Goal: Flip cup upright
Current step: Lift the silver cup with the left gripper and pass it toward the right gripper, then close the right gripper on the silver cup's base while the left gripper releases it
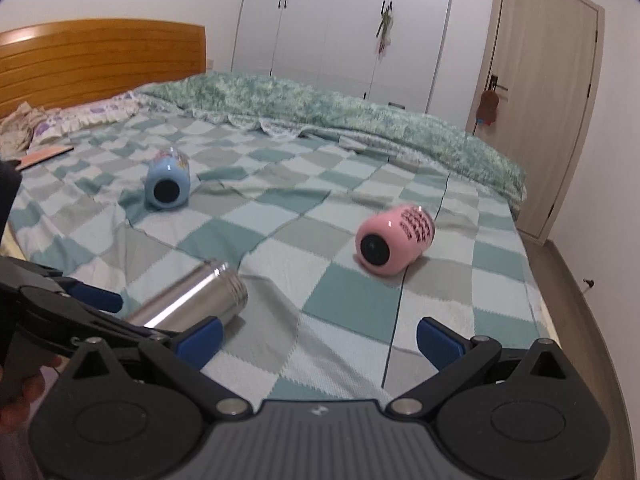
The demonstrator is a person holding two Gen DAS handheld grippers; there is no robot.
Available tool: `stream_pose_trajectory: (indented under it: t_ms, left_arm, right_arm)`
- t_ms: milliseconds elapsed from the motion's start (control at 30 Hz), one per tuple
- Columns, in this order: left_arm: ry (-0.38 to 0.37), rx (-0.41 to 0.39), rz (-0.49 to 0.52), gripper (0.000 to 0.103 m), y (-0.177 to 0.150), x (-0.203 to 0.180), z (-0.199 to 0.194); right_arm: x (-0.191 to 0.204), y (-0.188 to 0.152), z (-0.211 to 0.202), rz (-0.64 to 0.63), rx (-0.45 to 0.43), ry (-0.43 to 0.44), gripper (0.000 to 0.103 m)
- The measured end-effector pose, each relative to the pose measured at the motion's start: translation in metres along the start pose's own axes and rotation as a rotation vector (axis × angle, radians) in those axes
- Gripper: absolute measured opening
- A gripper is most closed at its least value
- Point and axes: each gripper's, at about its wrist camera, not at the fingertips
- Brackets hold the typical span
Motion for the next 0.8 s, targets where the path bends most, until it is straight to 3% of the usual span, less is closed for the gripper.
stream_pose_trajectory:
  t_ms: [233, 500, 800]
  left_arm:
    - [0.060, -0.034, 0.068, 0.103, 0.018, 0.040, -0.036]
    - [0.105, -0.022, 0.127, 0.103, 0.033, 0.096, -0.046]
    - [0.073, 0.013, 0.160, 0.103, 0.043, 0.140, -0.034]
  right_arm:
    - [0.024, 0.021, 0.002, 0.022, 0.000, 0.022, 0.103]
    - [0.066, 0.040, 0.041, 0.088, 0.063, 0.016, 0.103]
    - [0.095, 0.043, 0.095, 0.176, 0.263, 0.047, 0.103]
Point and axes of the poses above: each gripper's, at about its wrist camera, not at the fingertips, and z roughly the way its jaws point, x to its left, y to its top, and after that the axes turned 8 degrees about -y, right-handed
